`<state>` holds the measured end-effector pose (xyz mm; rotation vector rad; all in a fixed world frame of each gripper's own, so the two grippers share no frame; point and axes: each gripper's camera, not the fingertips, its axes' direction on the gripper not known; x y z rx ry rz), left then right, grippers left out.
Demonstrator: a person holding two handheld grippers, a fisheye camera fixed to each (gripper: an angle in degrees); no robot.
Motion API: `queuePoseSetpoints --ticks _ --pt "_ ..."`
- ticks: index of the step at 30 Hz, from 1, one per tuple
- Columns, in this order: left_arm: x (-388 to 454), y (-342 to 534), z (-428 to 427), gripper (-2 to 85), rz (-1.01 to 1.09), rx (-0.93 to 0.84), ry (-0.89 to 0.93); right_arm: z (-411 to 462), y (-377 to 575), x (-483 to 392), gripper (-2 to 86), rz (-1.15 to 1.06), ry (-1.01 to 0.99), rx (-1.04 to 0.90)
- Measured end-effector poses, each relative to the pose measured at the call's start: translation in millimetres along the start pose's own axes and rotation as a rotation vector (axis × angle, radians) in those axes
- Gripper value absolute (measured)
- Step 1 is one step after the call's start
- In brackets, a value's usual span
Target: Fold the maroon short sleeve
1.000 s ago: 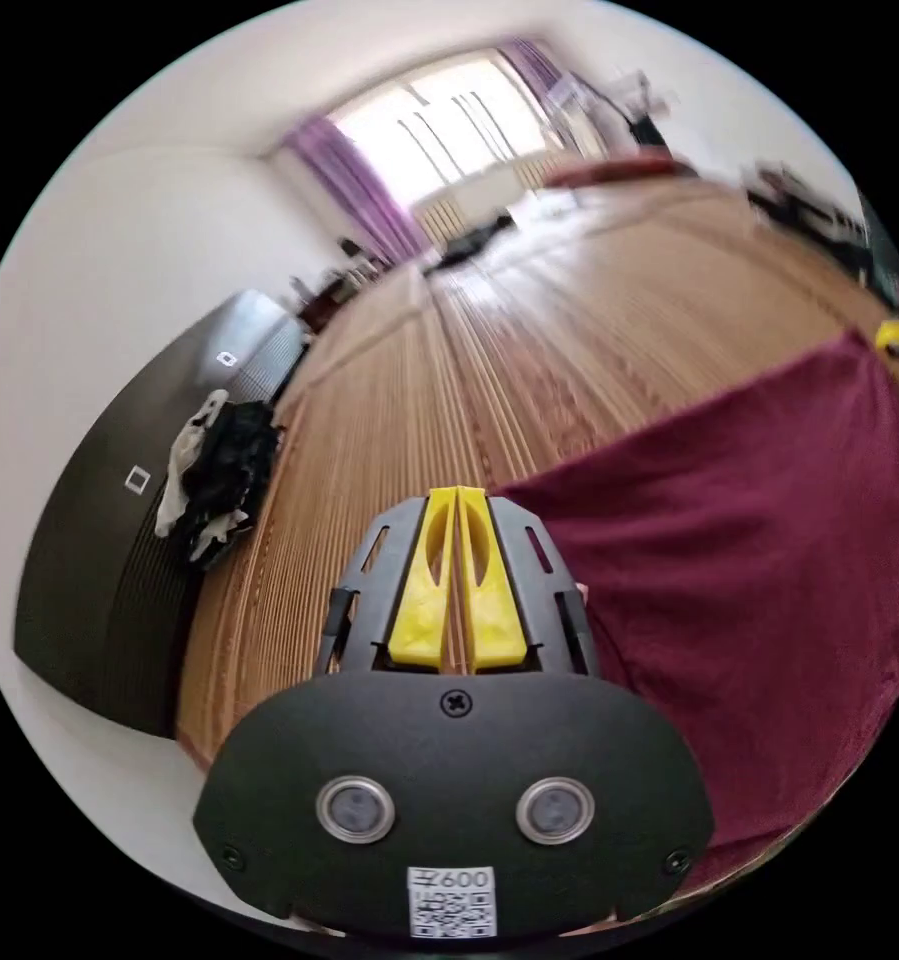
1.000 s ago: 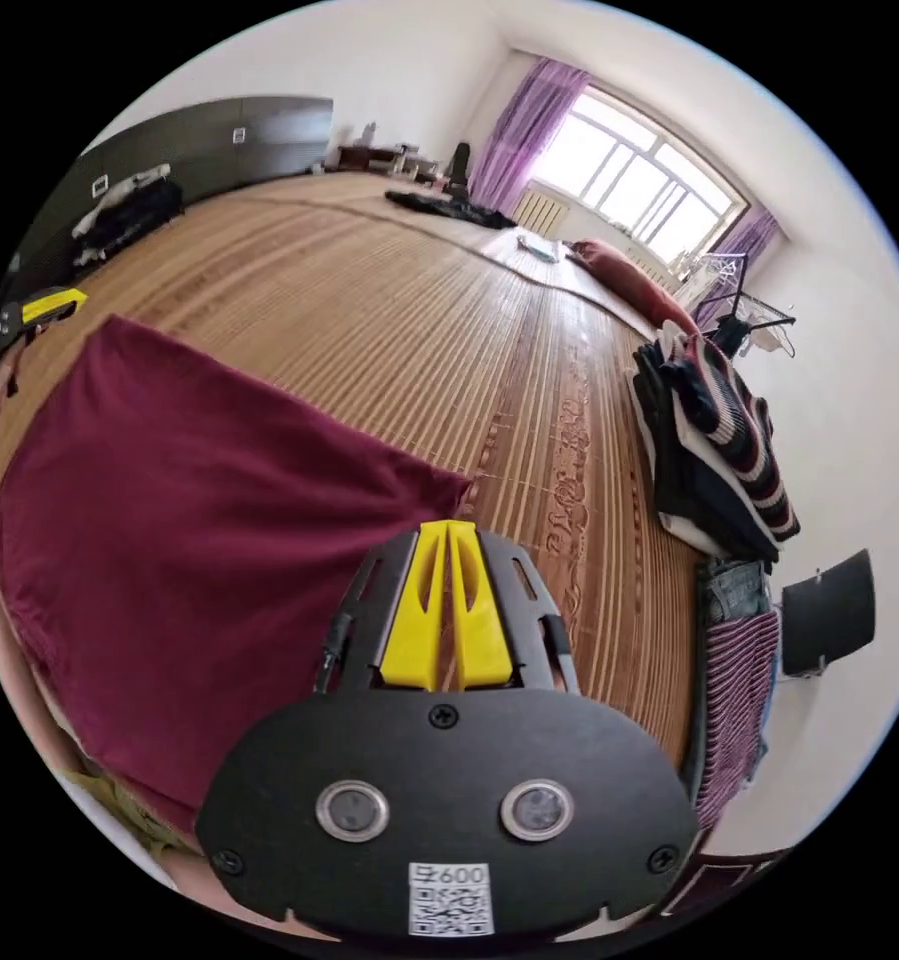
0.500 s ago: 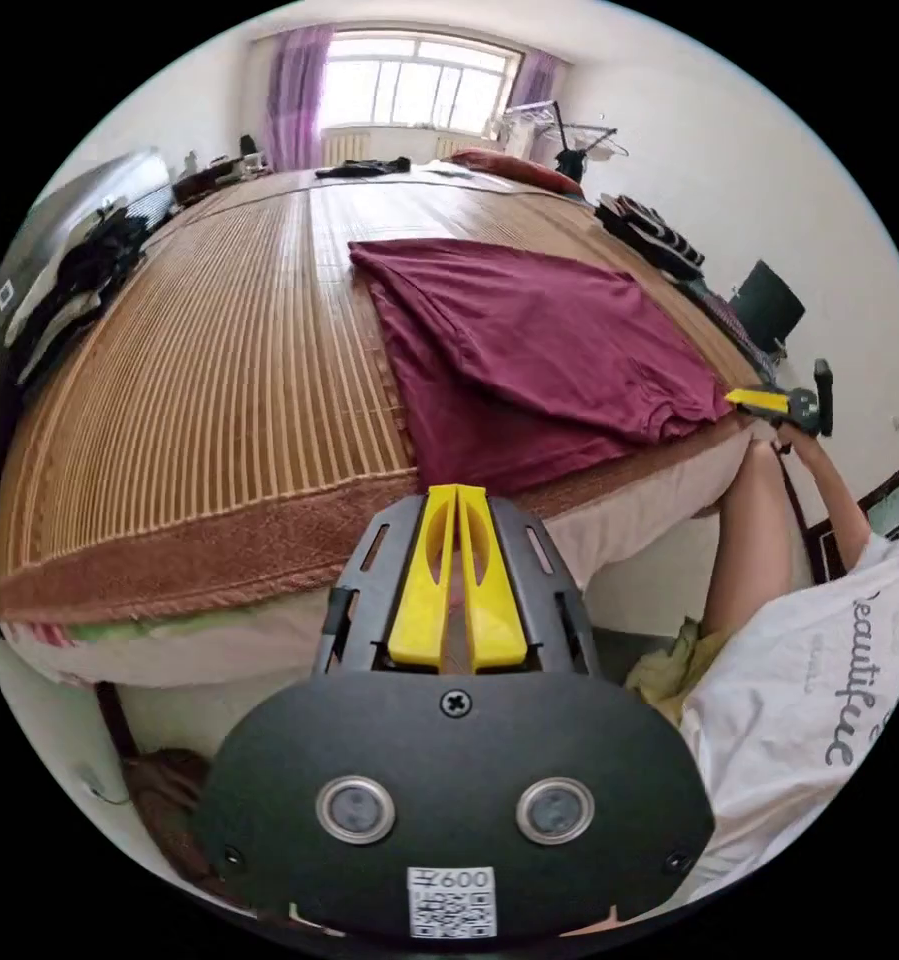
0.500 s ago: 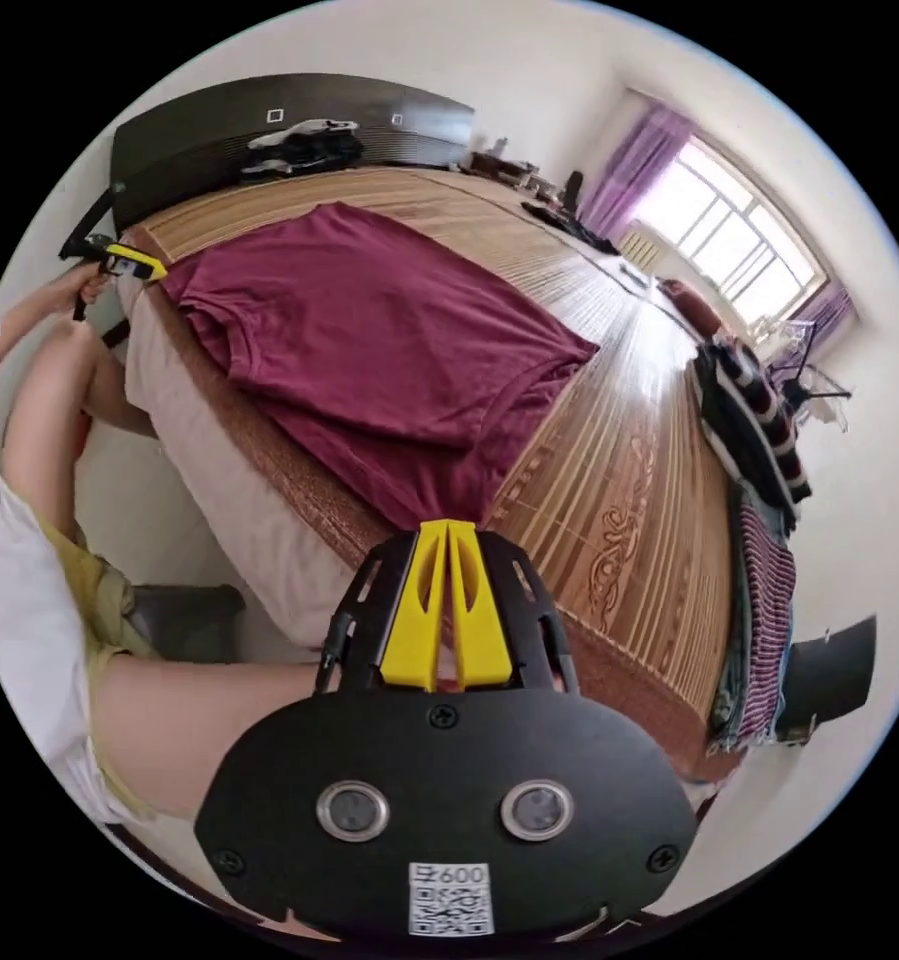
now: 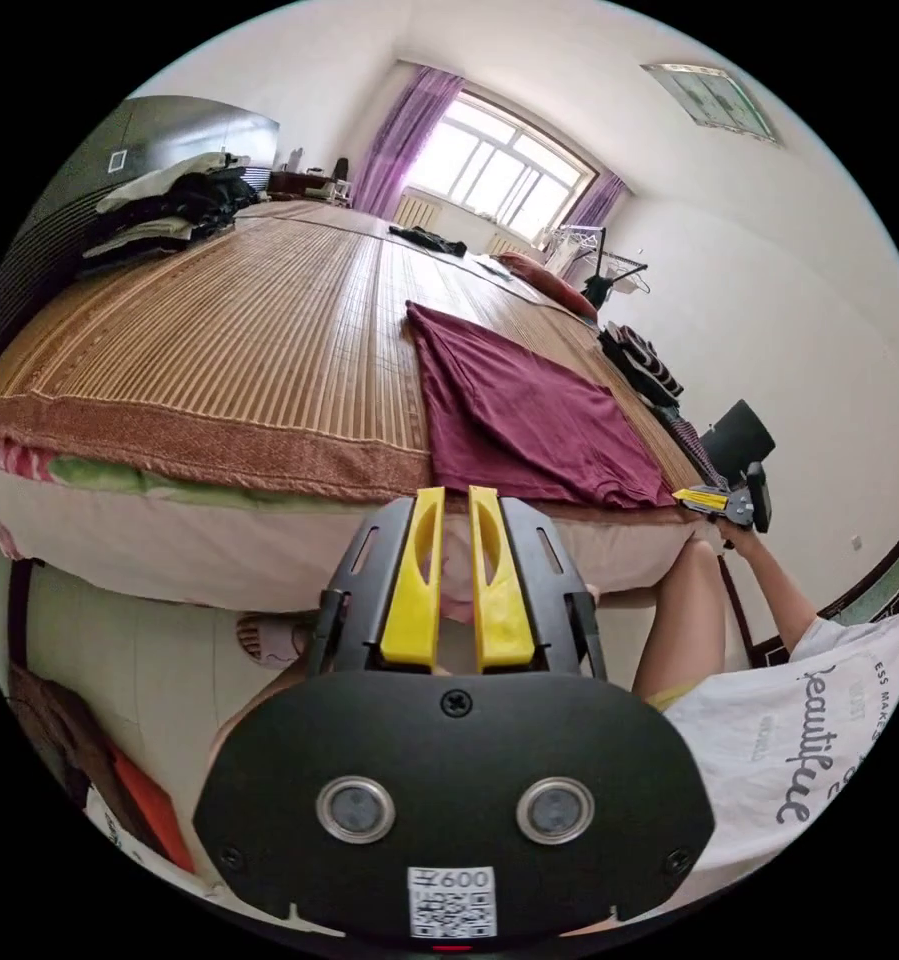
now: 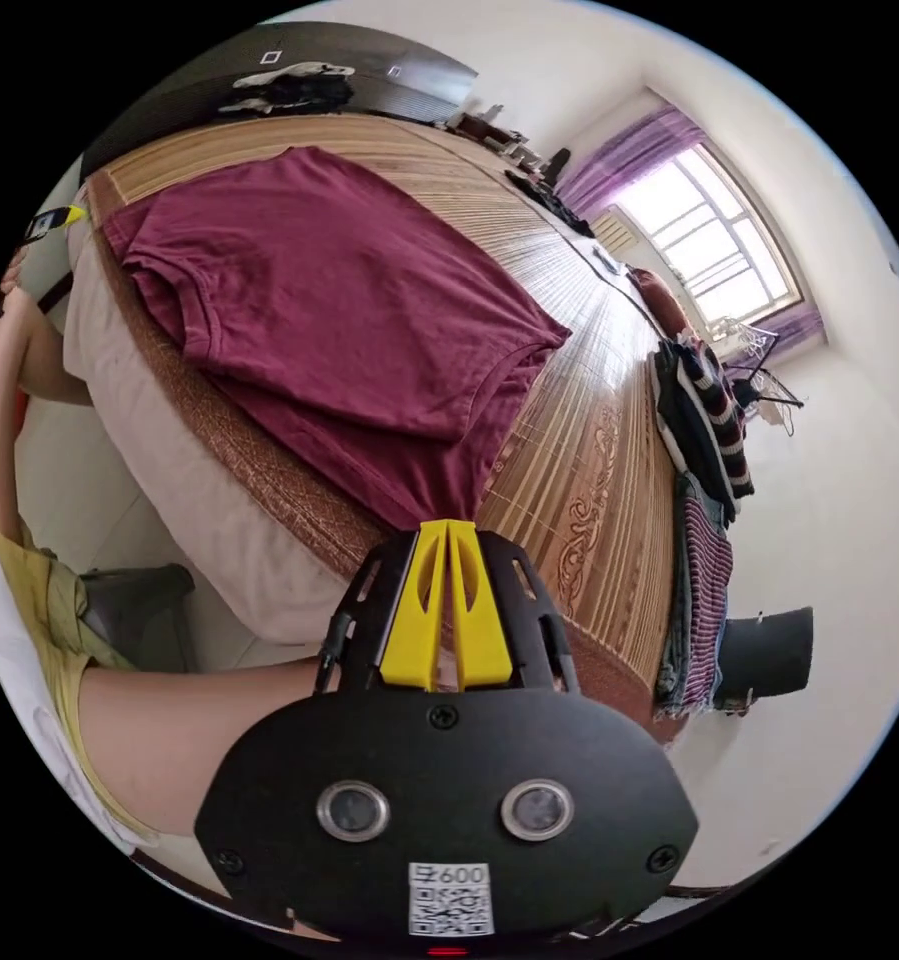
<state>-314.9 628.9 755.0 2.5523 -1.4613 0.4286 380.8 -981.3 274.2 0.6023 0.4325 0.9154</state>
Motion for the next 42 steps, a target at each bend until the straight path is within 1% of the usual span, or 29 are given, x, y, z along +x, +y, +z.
queuePoseSetpoints --ticks 2,6,7,9,10,12,15,17,19,21,22,24,25,27,28,29,30,31,32,33,36,37,38,39,41,42 --pt "-0.9 -6.1 9.8 5.7 -0.007 -0.003 -0.01 6.3 21.1 6.8 -0.8 0.088 -0.001 0.065" --pt "5.8 -10.8 50.2 6.0 -0.018 -0.003 0.083 17.3 41.2 20.9 -0.8 0.139 -0.029 0.094" --pt "7.9 -11.1 58.5 5.8 -0.024 -0.02 0.092 21.9 43.8 26.4 -0.8 0.157 -0.039 0.082" --pt "15.9 -10.0 92.0 4.0 -0.056 -0.117 0.081 28.5 50.5 34.2 -0.8 0.171 -0.054 0.079" --pt "21.7 -5.4 95.8 2.8 -0.062 -0.082 0.049 32.8 56.7 40.3 -0.8 0.179 -0.068 0.084" --pt "26.4 1.9 105.5 1.5 -0.092 -0.074 0.019 38.8 65.6 51.1 -0.9 0.196 -0.098 0.089" --pt "33.0 13.3 120.2 0.6 -0.121 -0.045 0.067 49.9 80.0 66.3 -0.9 0.206 -0.13 0.099" --pt "42.9 18.5 128.5 0.3 -0.116 -0.041 0.059 58.2 91.5 76.3 -0.9 0.209 -0.143 0.107" --pt "57.2 20.5 134.6 0.2 -0.086 -0.065 0.009 63.9 100.1 81.5 -0.8 0.206 -0.141 0.112" --pt "82.8 22.9 139.7 0.1 -0.004 -0.096 -0.095 67.9 109.1 83.8 -0.8 0.193 -0.124 0.122" --pt "94.3 26.2 139.9 0.1 0.005 -0.101 -0.151 69.5 115.0 84.1 -0.8 0.185 -0.096 0.13" --pt "117.7 33.1 135.5 0.2 0.034 -0.076 -0.238 67.3 124.1 87.3 -0.8 0.195 -0.083 0.122" --pt "129.3 35.9 133.5 0.2 0.067 -0.056 -0.252 61.3 129.4 93.2 -0.8 0.25 -0.112 0.112" --pt "193.3 51.3 133.5 0.4 0.288 0.049 -0.279 43.0 140.9 98.3 -0.7 0.357 -0.207 0.213" --pt "231.5 61.2 143.5 0.5 0.411 0.097 -0.329 33.1 148.8 93.8 -0.5 0.381 -0.294 0.337" --pt "249.6 65.7 151.2 0.6 0.453 0.117 -0.366 32.4 150.5 85.1 -0.5 0.38 -0.338 0.409" --pt "281.3 73.2 168.9 0.8 0.493 0.164 -0.427 35.3 149.2 81.5 -0.6 0.396 -0.336 0.414" --pt "293.8 76.1 177.6 0.8 0.494 0.194 -0.431 46.0 146.0 76.0 -0.7 0.439 -0.314 0.401" --pt "310.7 79.3 194.8 0.8 0.452 0.242 -0.378 59.1 144.1 73.3 -0.8 0.472 -0.295 0.376" --pt "321.1 78.8 215.0 0.7 0.406 0.233 -0.29 65.9 144.4 73.1 -0.8 0.49 -0.294 0.366" --pt "337.8 84.8 275.1 0.4 0.322 0.108 -0.091 102.8 160.4 68.7 -0.8 0.529 -0.294 0.33" --pt "341.3 89.6 286.4 0.4 0.325 0.09 -0.065 107.9 180.3 62.9 -0.8 0.536 -0.263 0.428" --pt "348.2 101.9 309.2 0.3 0.332 0.049 -0.099 115.6 199.2 57.3 -0.8 0.552 -0.242 0.484" --pt "356.5 117.9 313.8 0.2 0.353 0.12 -0.112 119.1 206.2 56.0 -0.8 0.558 -0.238 0.499" --pt "381.8 134.8 323.6 0.2 0.446 0.15 -0.196 125.8 216.8 50.6 -0.8 0.521 -0.174 0.523" --pt "405.1 145.1 332.6 0.1 0.533 0.156 -0.29 126.9 216.4 48.4 -0.8 0.501 -0.15 0.519"
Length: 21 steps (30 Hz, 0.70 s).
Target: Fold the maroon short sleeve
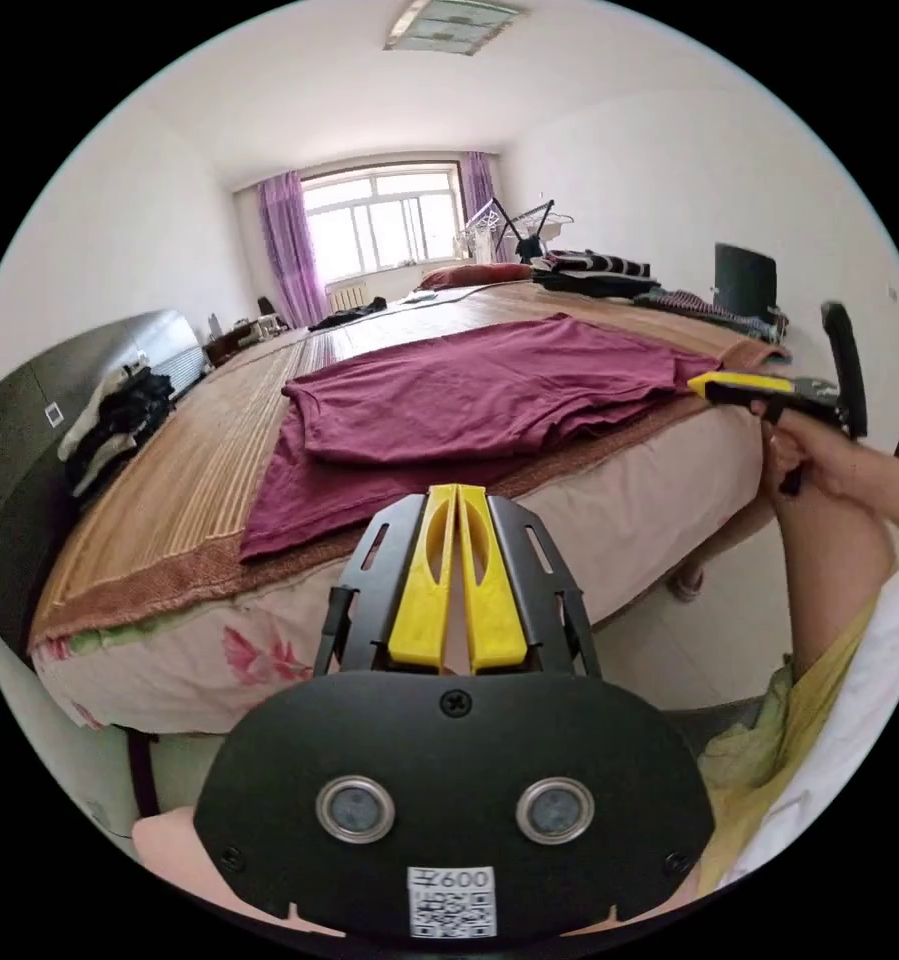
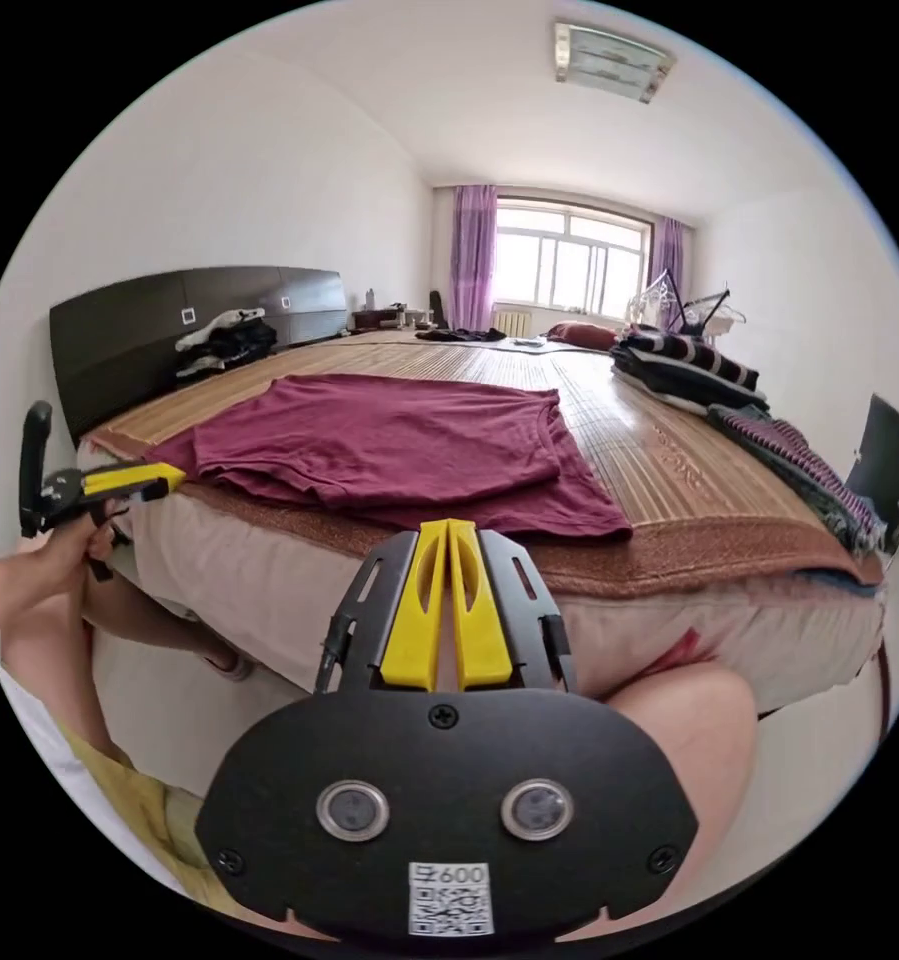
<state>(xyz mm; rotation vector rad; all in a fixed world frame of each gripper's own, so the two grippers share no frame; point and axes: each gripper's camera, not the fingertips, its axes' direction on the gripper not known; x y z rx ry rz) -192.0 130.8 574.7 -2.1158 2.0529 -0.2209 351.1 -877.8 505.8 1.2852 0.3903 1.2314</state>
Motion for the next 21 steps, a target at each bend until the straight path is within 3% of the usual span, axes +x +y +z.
queuePoseSetpoints --ticks 3,8,11,14,15,19,21 --pt "45.1 -1.1 6.4 0.0 0.037 0.01 -0.114 5.6 11.0 -2.6 -0.8 -0.04 0.082 0.012" --pt "68.2 8.5 12.2 0.2 -0.089 0.101 -0.043 -3.1 20.7 23.3 -0.8 0.129 0.096 0.028" --pt "112.7 -7.6 0.4 0.4 -0.002 0.128 -0.145 -21.2 24.4 -8.4 -0.8 -0.018 -0.025 0.238" --pt "186.1 -33.4 -11.7 0.5 0.251 0.332 -0.134 0.6 10.0 -30.5 -0.8 -0.094 -0.151 0.221" --pt "209.4 -50.4 -1.5 0.5 0.299 0.306 -0.115 9.2 6.5 -32.5 -0.8 -0.085 -0.148 0.194" --pt "241.7 -84.1 68.4 0.5 0.151 0.022 -0.184 69.6 16.9 -40.6 -0.8 -0.143 -0.196 0.018" --pt "254.4 -65.2 77.5 0.3 0.085 0.077 -0.154 70.3 40.2 -38.2 -0.8 -0.171 -0.165 0.11"
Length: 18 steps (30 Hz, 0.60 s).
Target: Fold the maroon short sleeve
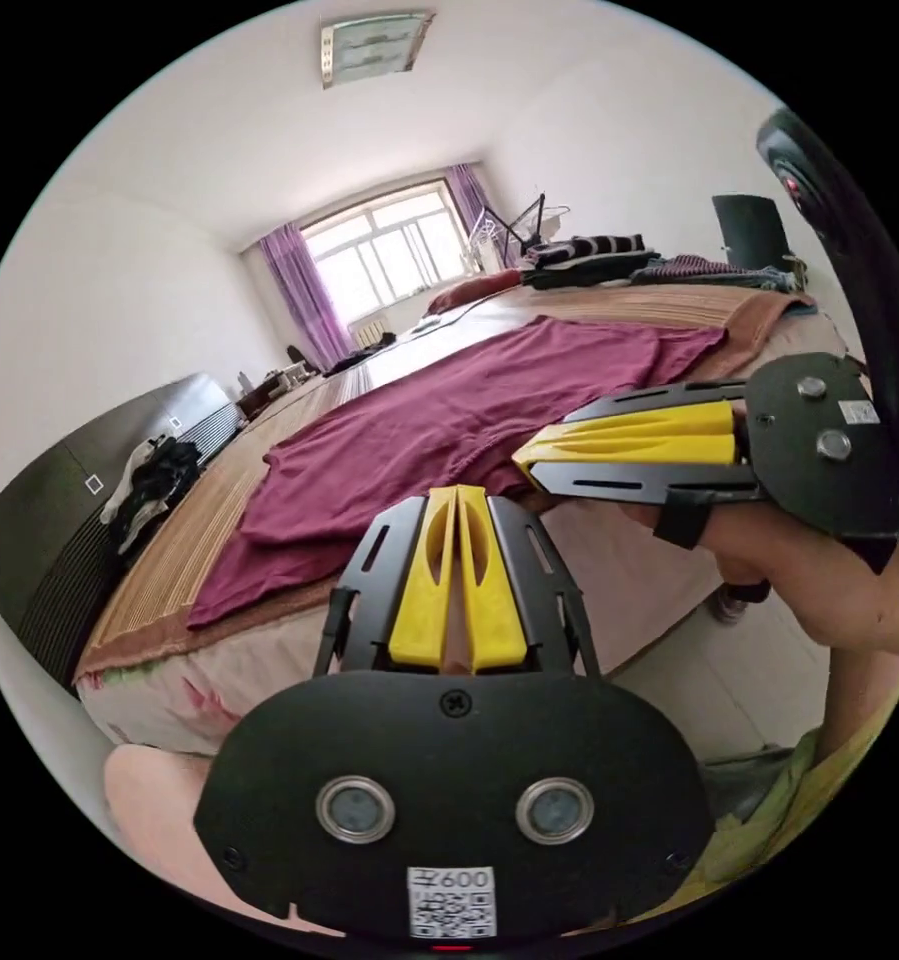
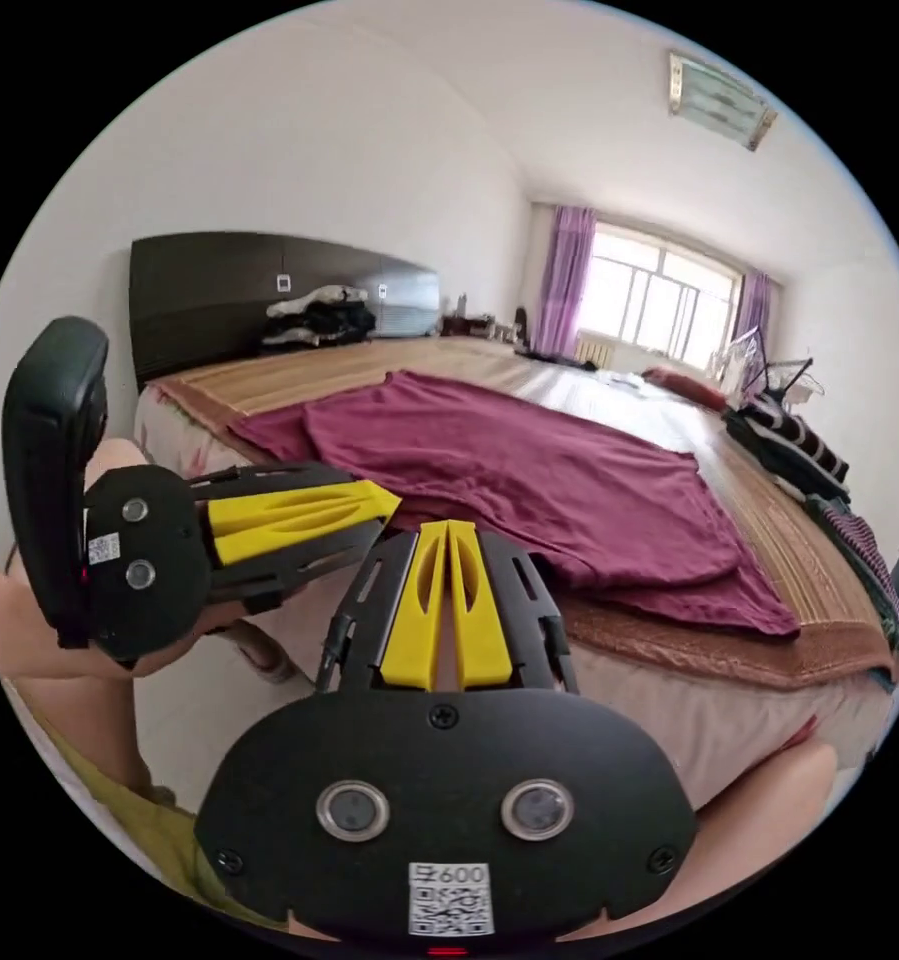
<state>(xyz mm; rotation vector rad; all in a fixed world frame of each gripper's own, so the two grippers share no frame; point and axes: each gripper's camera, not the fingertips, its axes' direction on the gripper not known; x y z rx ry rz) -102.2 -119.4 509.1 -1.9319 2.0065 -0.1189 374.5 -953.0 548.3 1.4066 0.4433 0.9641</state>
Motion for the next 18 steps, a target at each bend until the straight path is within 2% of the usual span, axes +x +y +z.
queuePoseSetpoints --ticks 3,6,11,18 --pt "21.3 21.3 -2.8 0.3 0.037 0.079 -0.019 -0.6 38.2 8.4 -0.8 0.033 0.01 0.095" --pt "21.5 24.1 0.2 0.2 -0.029 0.091 0.048 3.9 53.0 28.4 -0.9 0.094 -0.029 0.123" --pt "42.0 23.6 6.5 0.2 0.033 0.109 0.029 17.3 69.1 33.9 -0.9 -0.015 0.024 0.122" --pt "52.1 25.1 15.9 0.2 -0.041 0.124 0.043 34.3 91.9 53.3 -0.9 -0.018 0.043 0.155"
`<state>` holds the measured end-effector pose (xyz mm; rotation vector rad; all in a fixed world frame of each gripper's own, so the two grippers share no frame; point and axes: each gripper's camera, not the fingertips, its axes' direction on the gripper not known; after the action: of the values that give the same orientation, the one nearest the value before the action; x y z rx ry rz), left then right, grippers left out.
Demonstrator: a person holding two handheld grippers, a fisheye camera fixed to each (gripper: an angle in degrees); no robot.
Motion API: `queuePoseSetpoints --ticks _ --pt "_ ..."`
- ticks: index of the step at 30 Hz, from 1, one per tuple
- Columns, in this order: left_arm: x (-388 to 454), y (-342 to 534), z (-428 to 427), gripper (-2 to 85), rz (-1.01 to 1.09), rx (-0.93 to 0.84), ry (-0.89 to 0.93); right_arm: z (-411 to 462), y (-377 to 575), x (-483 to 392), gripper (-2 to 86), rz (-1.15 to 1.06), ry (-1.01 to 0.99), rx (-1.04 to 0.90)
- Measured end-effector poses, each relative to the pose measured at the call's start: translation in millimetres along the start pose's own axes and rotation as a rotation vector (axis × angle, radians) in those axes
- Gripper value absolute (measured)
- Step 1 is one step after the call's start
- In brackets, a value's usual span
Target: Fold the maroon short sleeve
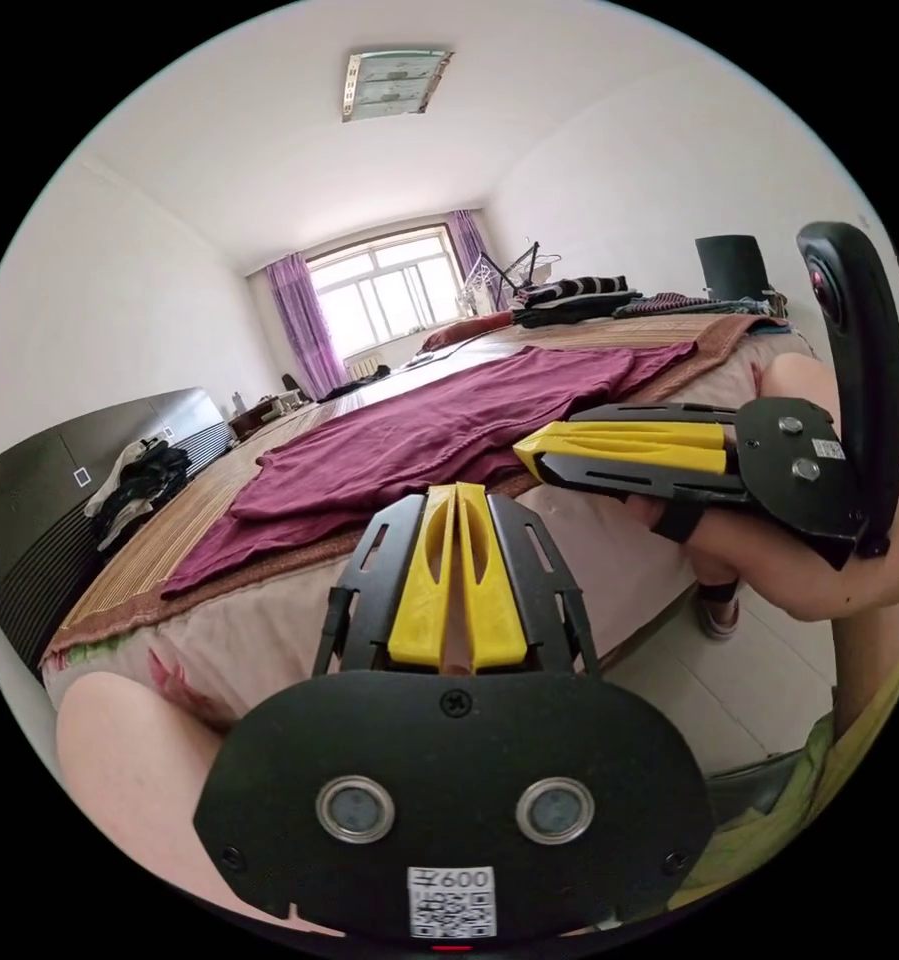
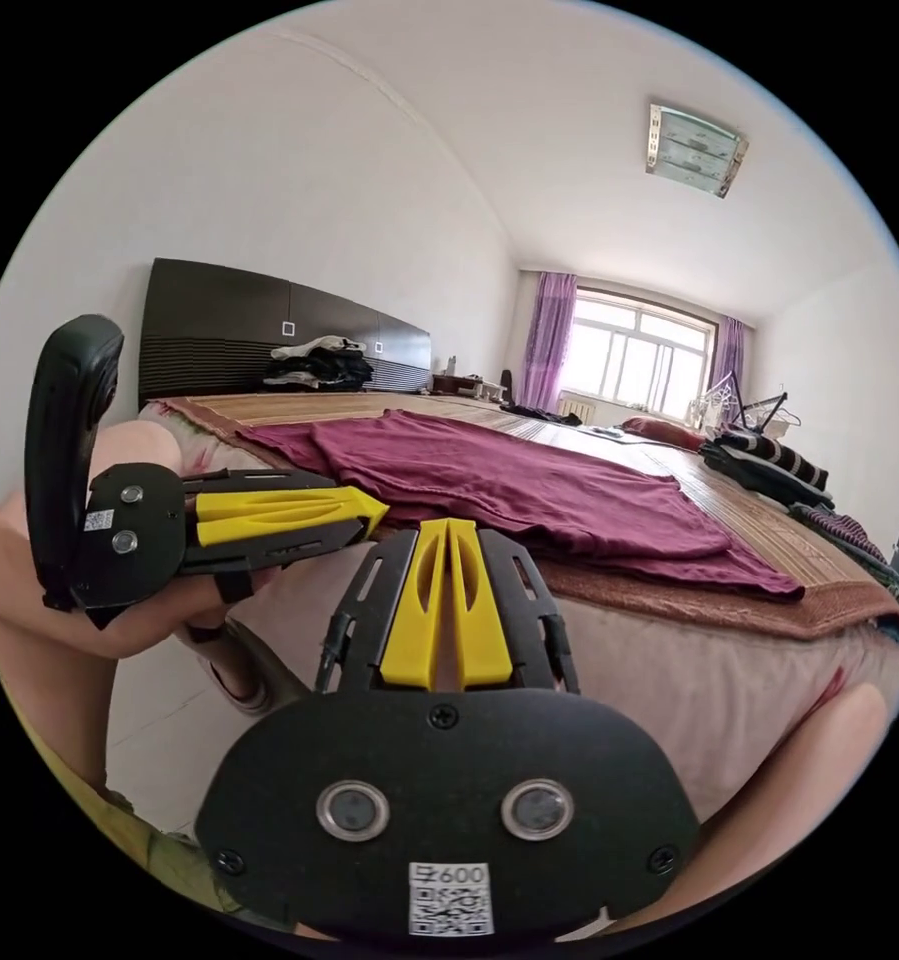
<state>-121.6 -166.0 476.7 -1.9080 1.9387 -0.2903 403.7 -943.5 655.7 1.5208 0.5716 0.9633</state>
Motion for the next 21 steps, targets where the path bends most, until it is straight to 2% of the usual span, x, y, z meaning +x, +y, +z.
queuePoseSetpoints --ticks 21 --pt "-39.7 9.6 13.5 0.1 -0.018 -0.004 0.048 53.5 52.5 51.0 -0.9 0.018 0.037 0.026"
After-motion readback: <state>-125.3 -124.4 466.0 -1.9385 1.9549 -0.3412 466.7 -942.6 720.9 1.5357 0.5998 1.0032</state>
